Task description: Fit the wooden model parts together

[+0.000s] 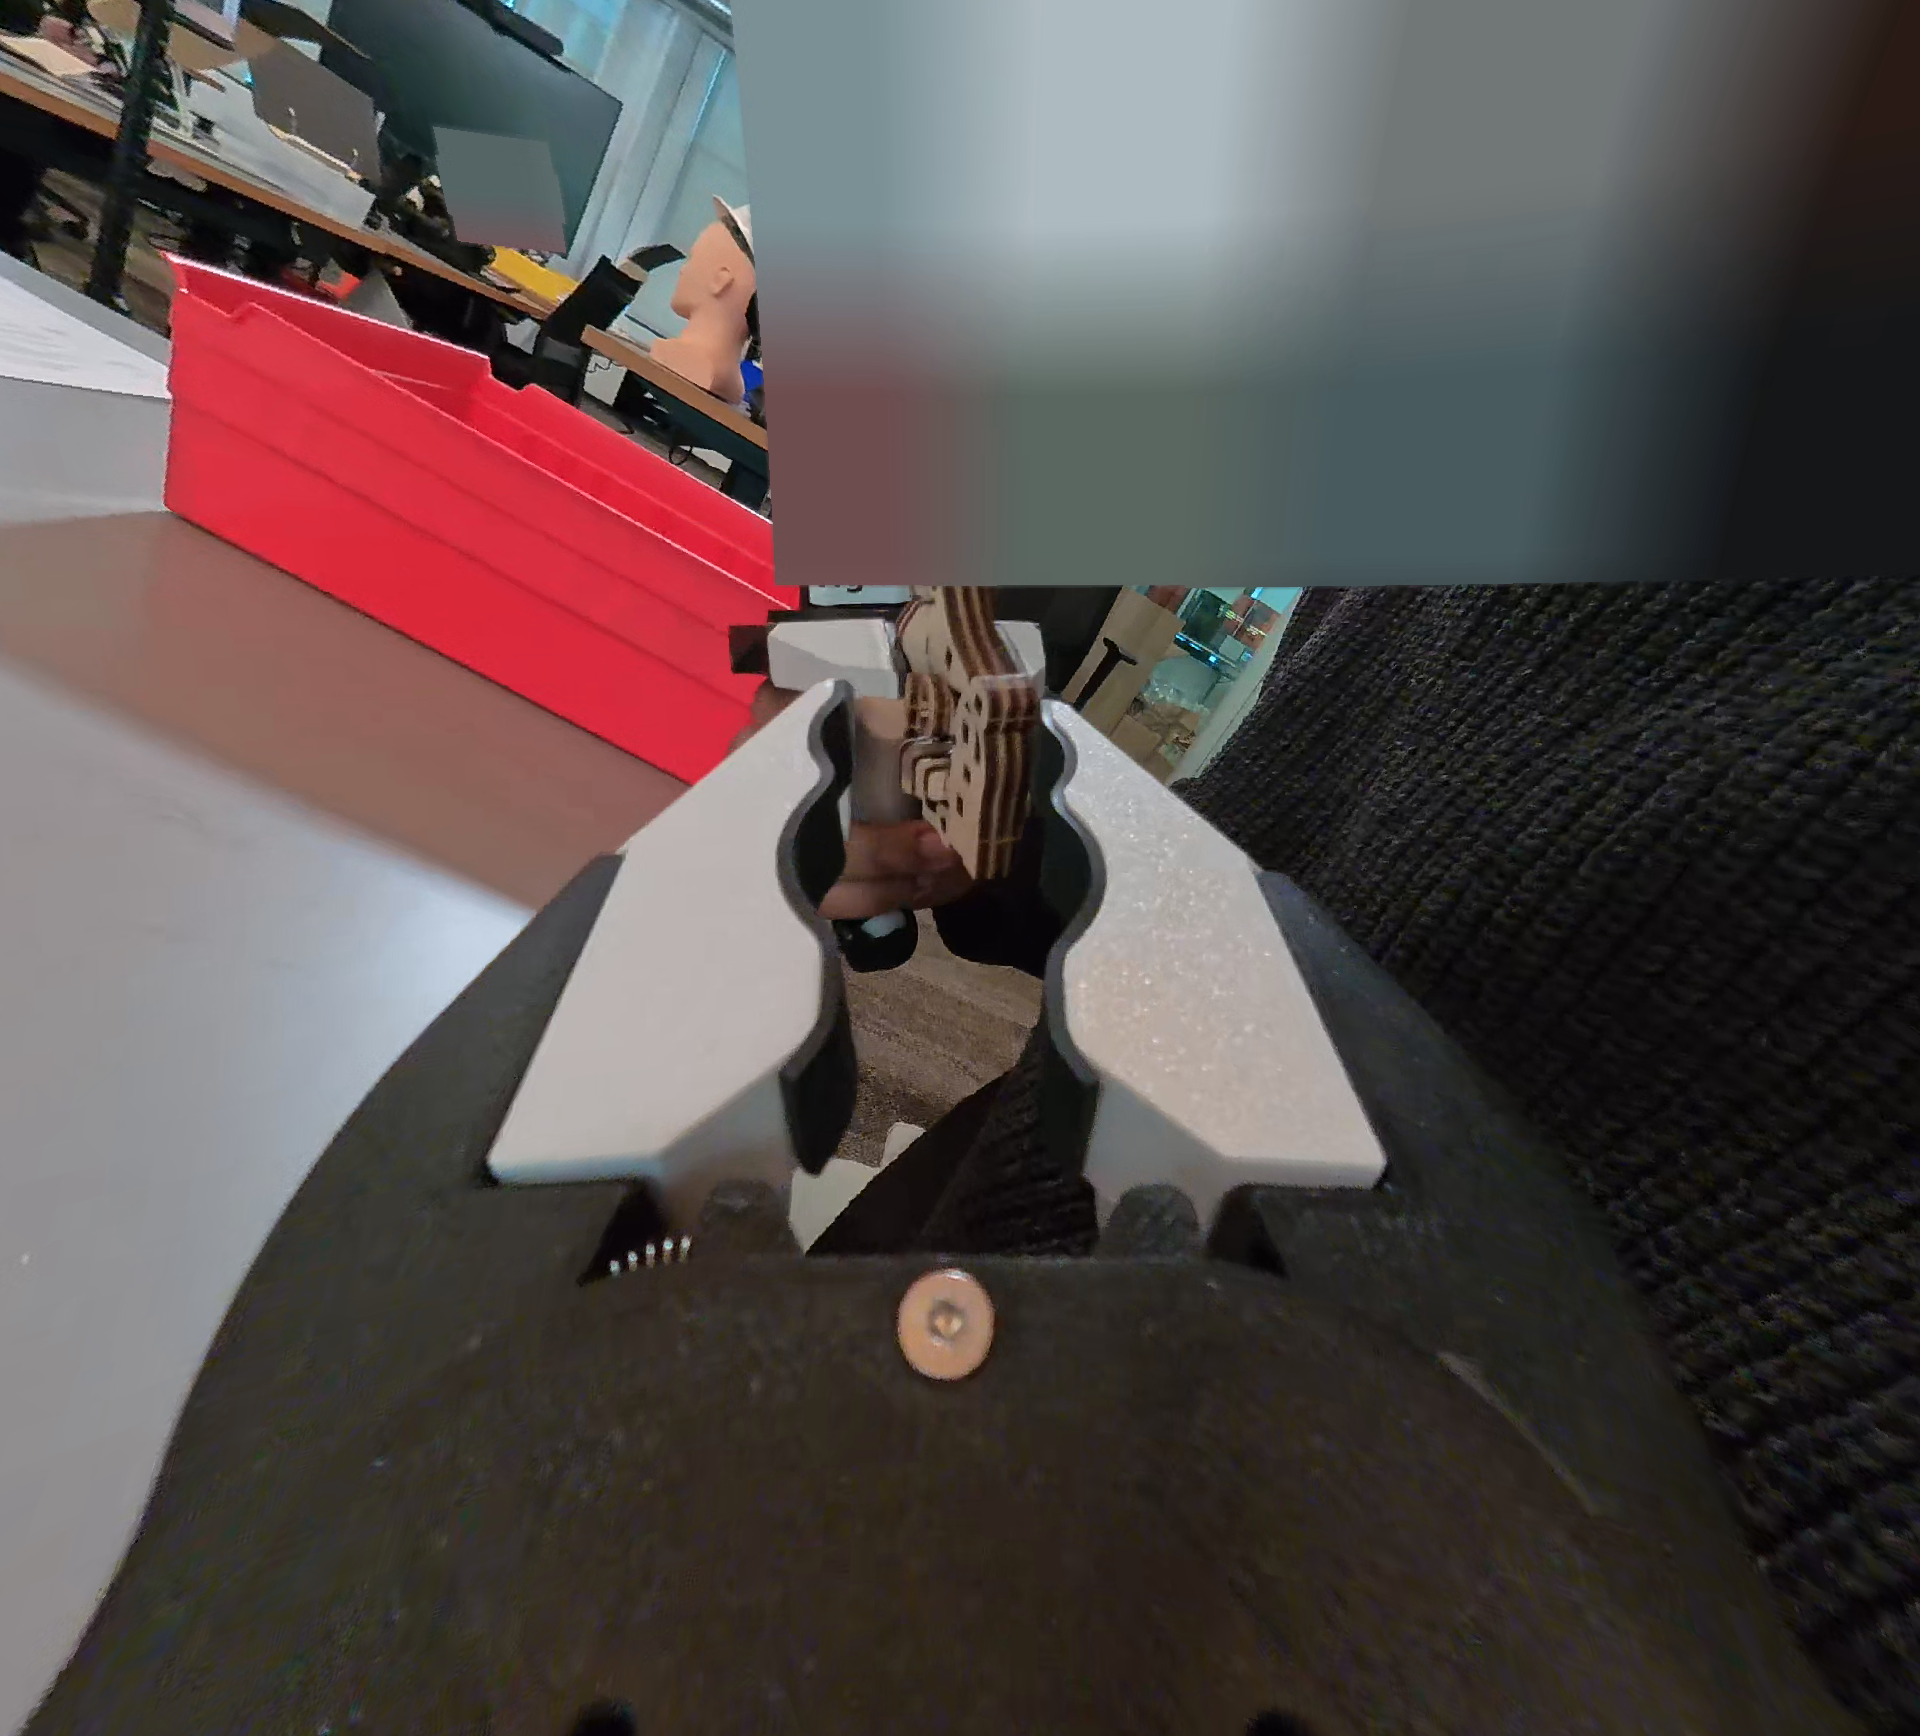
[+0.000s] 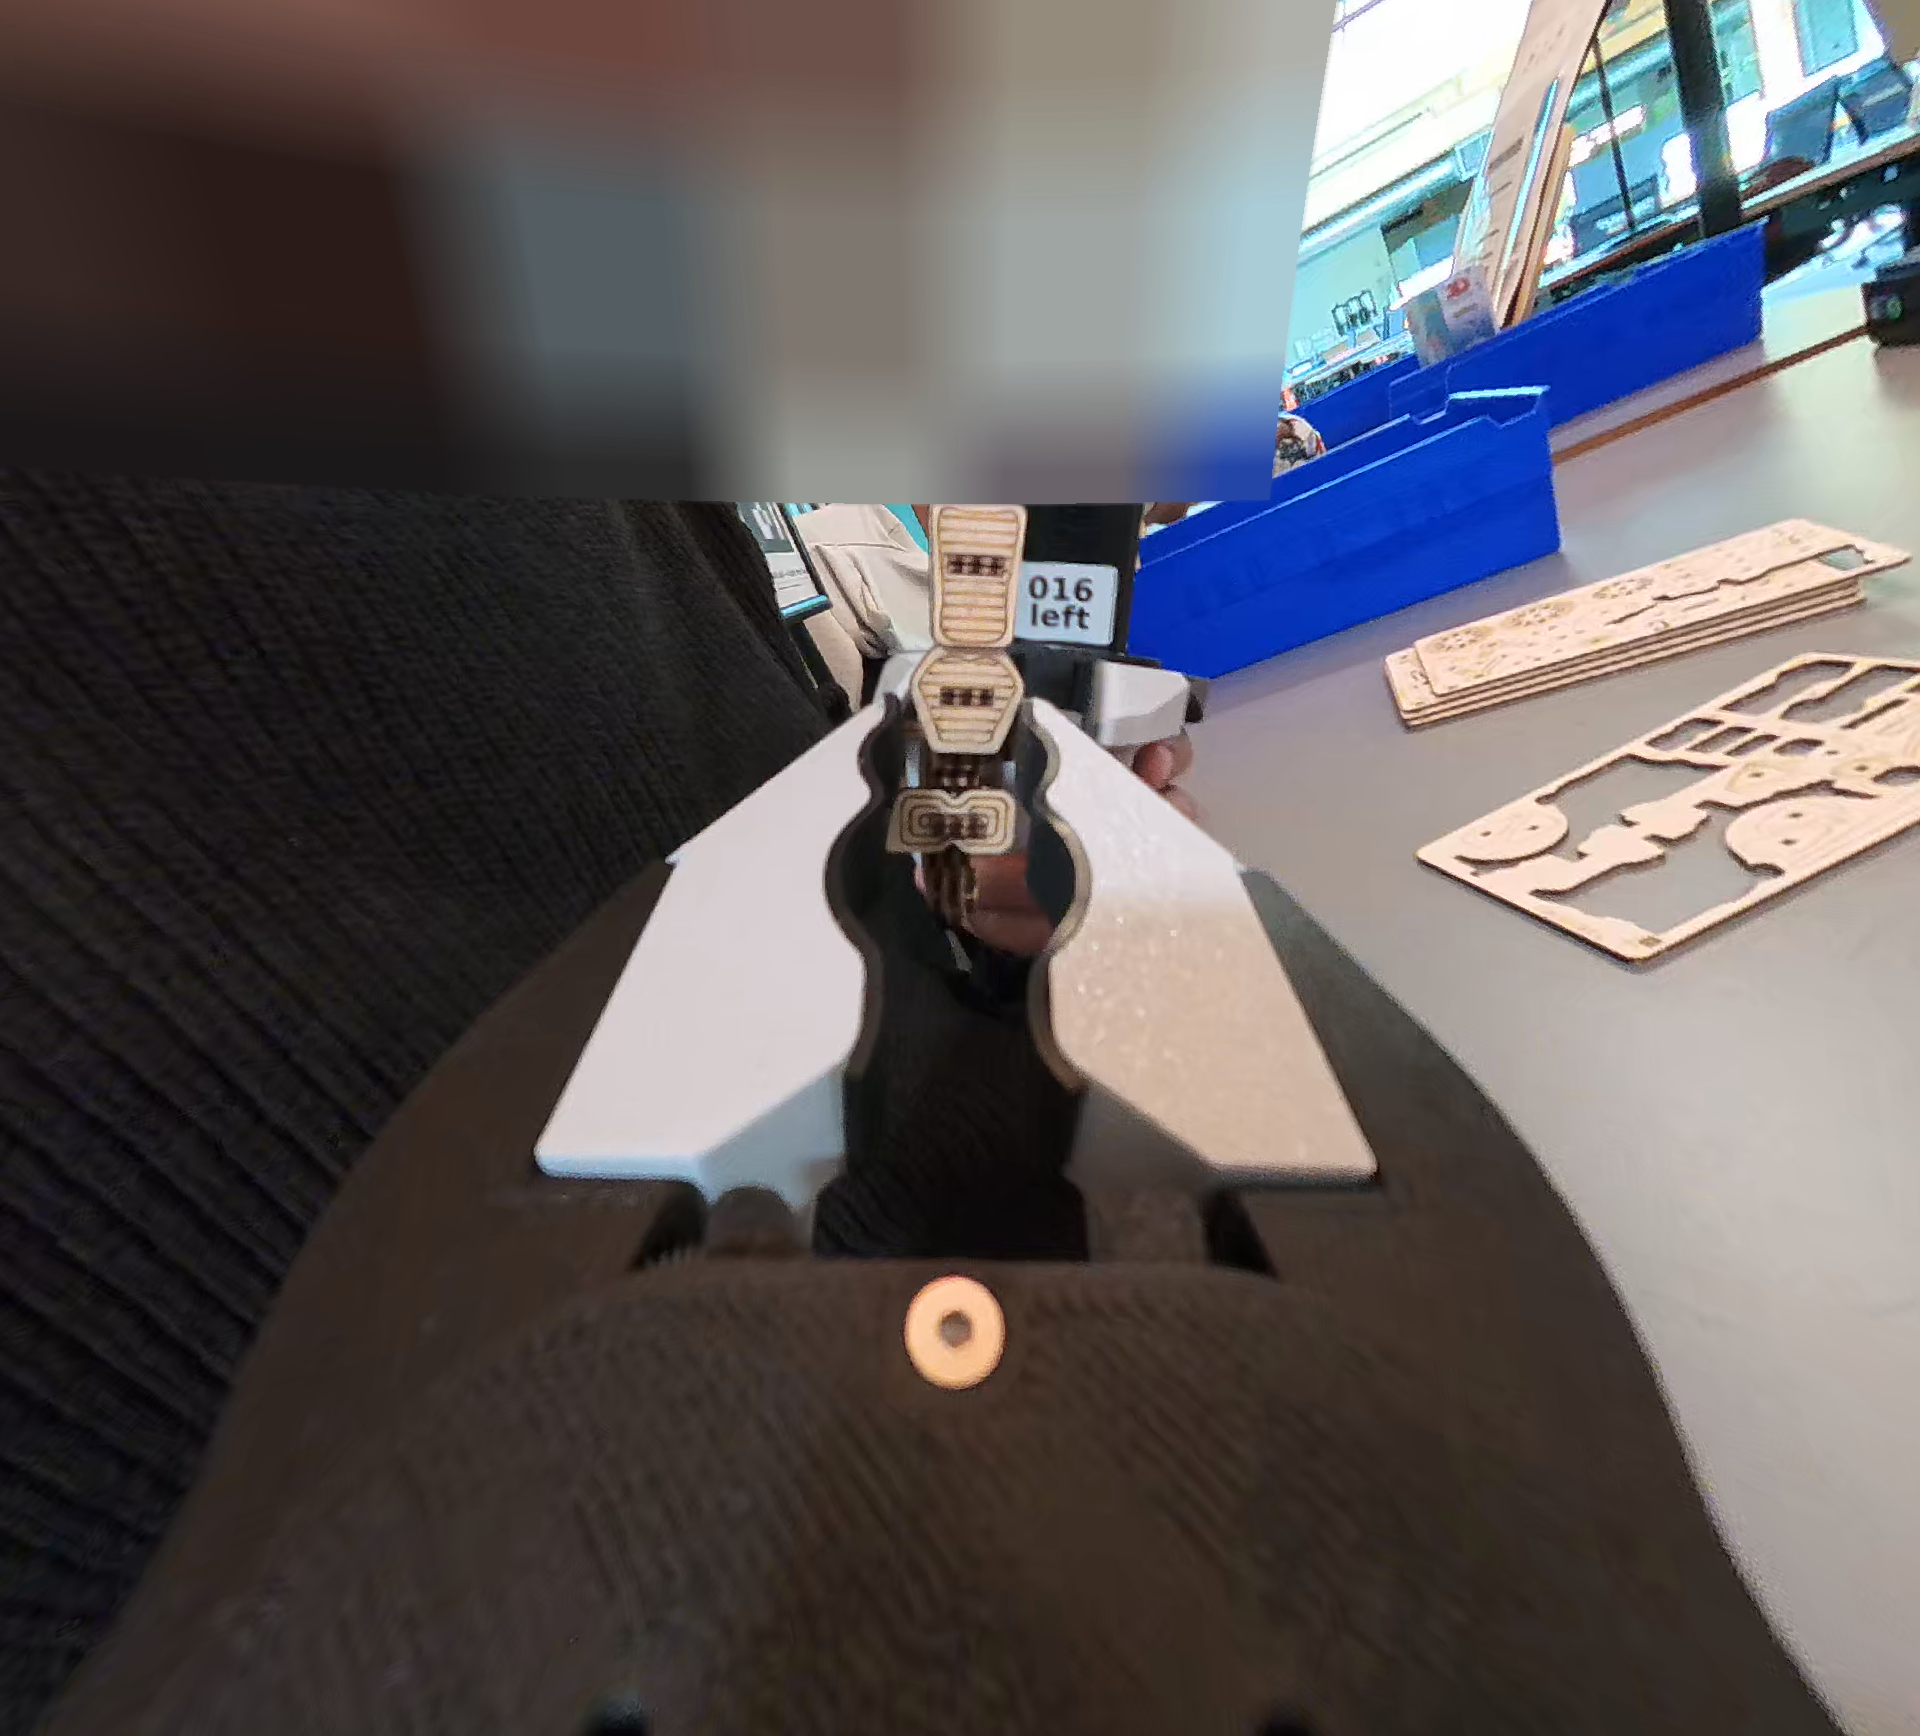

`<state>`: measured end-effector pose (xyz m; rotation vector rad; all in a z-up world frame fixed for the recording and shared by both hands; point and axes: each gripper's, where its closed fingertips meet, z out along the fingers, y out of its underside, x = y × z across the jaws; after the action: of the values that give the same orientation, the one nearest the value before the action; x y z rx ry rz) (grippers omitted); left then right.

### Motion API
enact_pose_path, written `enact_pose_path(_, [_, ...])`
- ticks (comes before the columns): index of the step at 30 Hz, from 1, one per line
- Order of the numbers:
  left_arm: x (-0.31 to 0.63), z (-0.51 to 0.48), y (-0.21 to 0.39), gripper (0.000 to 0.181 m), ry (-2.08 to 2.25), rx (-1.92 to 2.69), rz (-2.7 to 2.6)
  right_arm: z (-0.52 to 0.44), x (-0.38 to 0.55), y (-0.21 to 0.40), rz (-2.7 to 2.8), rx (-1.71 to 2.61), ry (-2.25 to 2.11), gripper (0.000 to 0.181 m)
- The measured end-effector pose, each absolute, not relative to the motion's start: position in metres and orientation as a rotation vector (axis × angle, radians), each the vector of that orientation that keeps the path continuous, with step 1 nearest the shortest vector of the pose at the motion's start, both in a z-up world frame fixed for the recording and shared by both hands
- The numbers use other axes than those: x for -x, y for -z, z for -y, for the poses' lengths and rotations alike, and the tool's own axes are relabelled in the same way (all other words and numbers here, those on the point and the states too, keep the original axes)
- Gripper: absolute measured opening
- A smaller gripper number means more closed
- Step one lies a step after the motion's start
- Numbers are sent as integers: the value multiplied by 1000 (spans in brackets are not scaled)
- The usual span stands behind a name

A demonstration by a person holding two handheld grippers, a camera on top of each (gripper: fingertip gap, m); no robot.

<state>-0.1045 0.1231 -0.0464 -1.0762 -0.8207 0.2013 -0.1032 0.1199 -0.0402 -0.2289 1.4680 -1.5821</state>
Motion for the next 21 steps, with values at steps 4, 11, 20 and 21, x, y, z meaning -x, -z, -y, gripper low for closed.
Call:
enact_pose_path(4, [104, -124, 47, 23, -193, 1074, 828, -117, 104, 42, -1479, 215, 1582, 21])
enact_pose_path(11, [105, -123, 48, 21, -194, 1081, 837, -117, 105, 43, -1485, 215, 1589, 21])
enact_pose_path(20, [106, -122, 49, 20, -184, 1079, 856, -115, 107, 44, -1509, 214, 1604, 21])
enact_pose_path(21, [107, -123, 50, 20, -184, 1077, 861, -115, 107, 45, -1511, 217, 1606, 21])
